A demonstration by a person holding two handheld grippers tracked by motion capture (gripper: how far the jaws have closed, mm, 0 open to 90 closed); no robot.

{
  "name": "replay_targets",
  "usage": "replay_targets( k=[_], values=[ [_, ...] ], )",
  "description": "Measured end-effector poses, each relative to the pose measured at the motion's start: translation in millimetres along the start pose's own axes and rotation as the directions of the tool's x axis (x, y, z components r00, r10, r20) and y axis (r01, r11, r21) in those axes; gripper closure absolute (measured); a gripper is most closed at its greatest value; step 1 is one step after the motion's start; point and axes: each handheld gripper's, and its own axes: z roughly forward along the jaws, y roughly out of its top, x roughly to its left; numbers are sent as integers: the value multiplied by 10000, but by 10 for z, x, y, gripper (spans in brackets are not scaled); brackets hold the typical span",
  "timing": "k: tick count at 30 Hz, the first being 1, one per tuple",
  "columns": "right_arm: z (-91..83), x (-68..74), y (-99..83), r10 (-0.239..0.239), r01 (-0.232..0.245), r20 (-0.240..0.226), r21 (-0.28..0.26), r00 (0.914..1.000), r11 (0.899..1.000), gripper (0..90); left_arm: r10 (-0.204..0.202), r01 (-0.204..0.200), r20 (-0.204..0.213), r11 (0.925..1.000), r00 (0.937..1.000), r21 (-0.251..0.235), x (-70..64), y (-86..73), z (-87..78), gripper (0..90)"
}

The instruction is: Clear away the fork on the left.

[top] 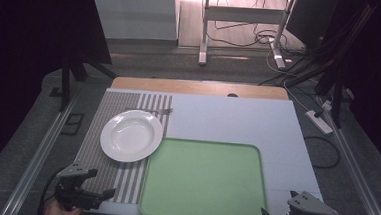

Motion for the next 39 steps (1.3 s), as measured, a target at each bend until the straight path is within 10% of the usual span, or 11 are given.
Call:
replay_targets(
  k=[39],
  values=[
    [9,10,3,-144,143,29,85,9999,9999,0,1206,-1233,-691,9917,9903,-361,50,267,227,0]
  ],
)
